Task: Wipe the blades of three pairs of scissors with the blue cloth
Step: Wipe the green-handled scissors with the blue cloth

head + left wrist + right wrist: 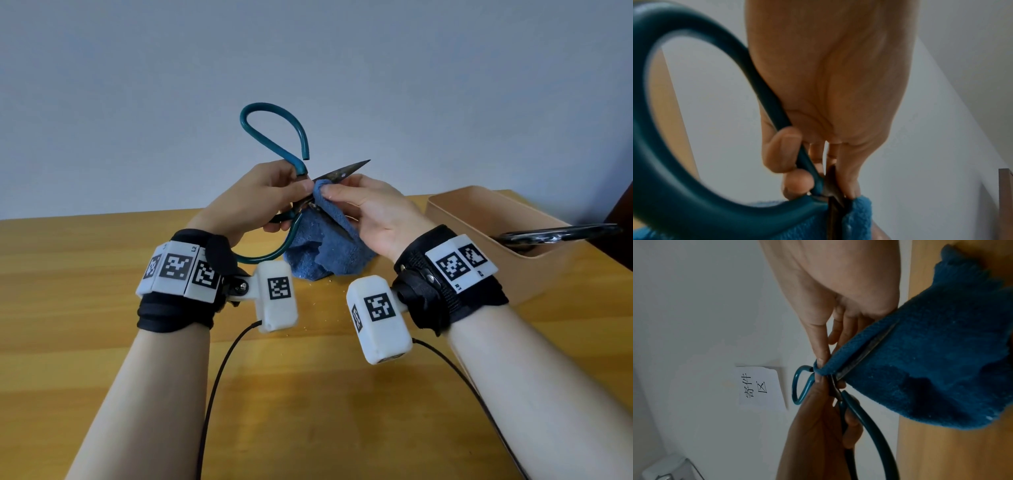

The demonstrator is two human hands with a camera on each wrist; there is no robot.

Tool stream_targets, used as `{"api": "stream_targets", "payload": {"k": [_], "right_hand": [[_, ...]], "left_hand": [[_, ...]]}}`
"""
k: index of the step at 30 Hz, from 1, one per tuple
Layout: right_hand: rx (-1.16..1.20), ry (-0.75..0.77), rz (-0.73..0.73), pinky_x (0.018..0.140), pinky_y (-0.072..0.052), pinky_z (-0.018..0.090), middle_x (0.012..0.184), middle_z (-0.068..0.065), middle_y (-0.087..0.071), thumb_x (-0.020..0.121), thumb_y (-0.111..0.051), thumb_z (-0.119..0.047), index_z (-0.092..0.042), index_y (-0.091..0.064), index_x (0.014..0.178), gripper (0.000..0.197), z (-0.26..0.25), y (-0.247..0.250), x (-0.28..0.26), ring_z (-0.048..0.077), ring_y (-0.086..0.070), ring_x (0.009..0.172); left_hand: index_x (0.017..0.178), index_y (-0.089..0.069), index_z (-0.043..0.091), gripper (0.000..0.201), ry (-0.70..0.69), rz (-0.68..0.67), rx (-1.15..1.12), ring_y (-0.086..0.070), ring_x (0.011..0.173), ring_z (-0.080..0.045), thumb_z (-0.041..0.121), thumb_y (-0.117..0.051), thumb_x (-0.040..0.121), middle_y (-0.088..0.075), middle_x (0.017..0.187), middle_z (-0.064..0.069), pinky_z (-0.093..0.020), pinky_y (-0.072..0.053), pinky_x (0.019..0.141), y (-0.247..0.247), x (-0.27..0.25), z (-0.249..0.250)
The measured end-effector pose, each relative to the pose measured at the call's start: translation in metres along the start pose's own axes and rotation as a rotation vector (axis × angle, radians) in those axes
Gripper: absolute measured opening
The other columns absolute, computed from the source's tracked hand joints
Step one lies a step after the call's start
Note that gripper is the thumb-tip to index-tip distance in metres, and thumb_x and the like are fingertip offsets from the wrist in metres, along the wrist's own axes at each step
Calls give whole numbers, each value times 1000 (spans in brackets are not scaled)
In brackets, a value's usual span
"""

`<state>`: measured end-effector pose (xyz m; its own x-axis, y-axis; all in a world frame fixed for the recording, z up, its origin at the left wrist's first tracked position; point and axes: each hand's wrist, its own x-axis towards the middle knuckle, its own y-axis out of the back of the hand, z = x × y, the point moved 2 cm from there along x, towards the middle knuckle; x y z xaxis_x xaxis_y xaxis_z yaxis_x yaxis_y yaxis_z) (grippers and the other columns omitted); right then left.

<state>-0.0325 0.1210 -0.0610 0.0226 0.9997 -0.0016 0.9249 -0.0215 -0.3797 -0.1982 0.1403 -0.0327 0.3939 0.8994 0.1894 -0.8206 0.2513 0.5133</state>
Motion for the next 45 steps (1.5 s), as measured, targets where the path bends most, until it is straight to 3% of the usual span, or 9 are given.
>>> {"api": "stream_targets", "payload": {"k": [3, 7, 11, 16, 19, 24, 29, 38, 45], "right_hand": [[66, 48, 29, 61, -59, 26, 73, 6, -70, 83, -70, 6, -6, -56, 101, 26, -6, -1, 0, 14, -70, 63], [170, 88, 77, 70, -61, 28, 81, 10, -68, 84, -68, 9, -8, -54, 98, 26, -7, 0, 2, 15, -70, 65], [191, 108, 71, 62, -58, 24, 78, 11, -68, 85, -65, 12, -7, -55, 90, 22, -3, -3, 0, 15, -70, 61], [143, 130, 66, 62, -58, 25, 76, 11, -72, 85, -67, 11, -6, -54, 97, 24, -5, -3, -3, 18, -72, 63], [172, 161, 106, 60, -57, 24, 71, 9, -73, 87, -65, 10, -9, -51, 96, 26, -9, -3, -4, 17, -72, 62], [138, 191, 125, 59, -57, 25, 82, 15, -69, 90, -60, 11, -10, -50, 101, 26, -10, -2, -5, 19, -70, 63], [98, 179, 95, 58, -56, 24, 81, 11, -71, 88, -66, 8, -6, -51, 104, 27, -7, -3, -6, 17, -69, 64], [177, 183, 272, 57, -56, 22, 74, 6, -65, 91, -61, 7, -13, -49, 97, 24, -7, 3, 0, 14, -64, 60], [241, 153, 317, 60, -55, 24, 83, 8, -64, 92, -64, 3, -12, -54, 87, 18, -18, 20, 5, 15, -62, 68]], "left_hand": [[106, -56, -2, 25, -20, -7, -11, -50, 53, -16, 23, -55, 104, -55, 65, 7, -21, -36, 43, 3, -2, 2], [107, -55, -3, 25, -24, 3, -8, -49, 51, -16, 21, -55, 104, -55, 61, 10, -21, -35, 42, 4, -3, 3], [99, -56, 8, 16, 13, 6, 20, -50, 51, -15, 23, -55, 104, -54, 53, 15, -20, -36, 42, 7, -4, 0], [92, -55, 10, 16, 8, -7, 19, -50, 51, -15, 23, -56, 103, -57, 54, 14, -21, -35, 42, 10, -5, 1], [97, -56, 7, 16, -16, 1, -8, -50, 52, -16, 22, -56, 104, -59, 59, 12, -21, -36, 43, 11, -6, 2], [105, -57, 0, 21, -7, 25, -12, -50, 50, -15, 21, -55, 104, -58, 58, 13, -22, -35, 43, 12, -4, -1], [90, -55, 13, 17, 12, -4, 25, -50, 50, -15, 23, -56, 103, -57, 53, 15, -20, -36, 41, 12, -6, -1], [96, -56, 9, 12, -23, -6, -1, -49, 51, -16, 18, -54, 104, -57, 55, 15, -21, -35, 42, 10, -5, -1], [113, -62, 11, 15, -43, 55, 20, -58, 56, -19, 21, -58, 102, -63, 92, -4, -26, -44, 49, 23, -8, -5]]}}
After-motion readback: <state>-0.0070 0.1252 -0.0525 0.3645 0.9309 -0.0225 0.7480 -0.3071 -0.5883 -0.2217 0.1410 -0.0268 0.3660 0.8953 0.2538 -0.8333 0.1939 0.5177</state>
